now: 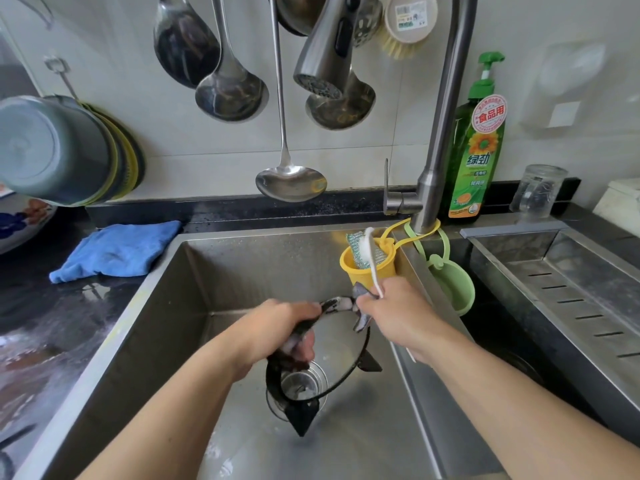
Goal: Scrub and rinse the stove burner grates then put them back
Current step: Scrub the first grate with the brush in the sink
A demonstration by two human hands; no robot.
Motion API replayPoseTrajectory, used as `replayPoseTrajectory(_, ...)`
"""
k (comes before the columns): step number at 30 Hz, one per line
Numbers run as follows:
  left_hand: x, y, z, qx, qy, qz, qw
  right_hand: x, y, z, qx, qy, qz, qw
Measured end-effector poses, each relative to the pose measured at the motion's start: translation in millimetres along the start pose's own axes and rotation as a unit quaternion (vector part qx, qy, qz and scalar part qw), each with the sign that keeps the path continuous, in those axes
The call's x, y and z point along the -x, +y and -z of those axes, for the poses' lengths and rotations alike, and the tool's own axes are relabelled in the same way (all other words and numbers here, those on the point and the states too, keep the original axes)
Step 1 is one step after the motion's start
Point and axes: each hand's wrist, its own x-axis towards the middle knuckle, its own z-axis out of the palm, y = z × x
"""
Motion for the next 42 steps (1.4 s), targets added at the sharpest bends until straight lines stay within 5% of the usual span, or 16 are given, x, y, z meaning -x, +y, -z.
replayPoseTrajectory(5,-6,-7,-12,-0.156,0.009,-0.027,0.987,16,-14,-14,0.08,-0.03,0.04,0.996)
replayPoseTrajectory(13,-10,-3,-6,-0.279,0.199,-0.116,0.932,29,-33,18,-0.04,-0.049,0.118,0.991)
replayPoseTrajectory(19,-4,-3,1,-0.177,0.241,-0.174,0.938,32,-37,47,0.093,-0.07,0.194,0.974)
replayPoseTrajectory(23,-1,3,-1,-0.093,0.246,-0.205,0.943,42,-7,38,0.106,-0.006,0.231,0.967)
replayPoseTrajectory(37,-9,-6,0,-0.227,0.251,-0.226,0.913,35,-13,39,0.16,-0.019,0.254,0.954)
replayPoseTrajectory(42,-8,-6,1,-0.256,0.26,-0.209,0.907,44,-13,45,0.173,-0.098,0.253,0.947)
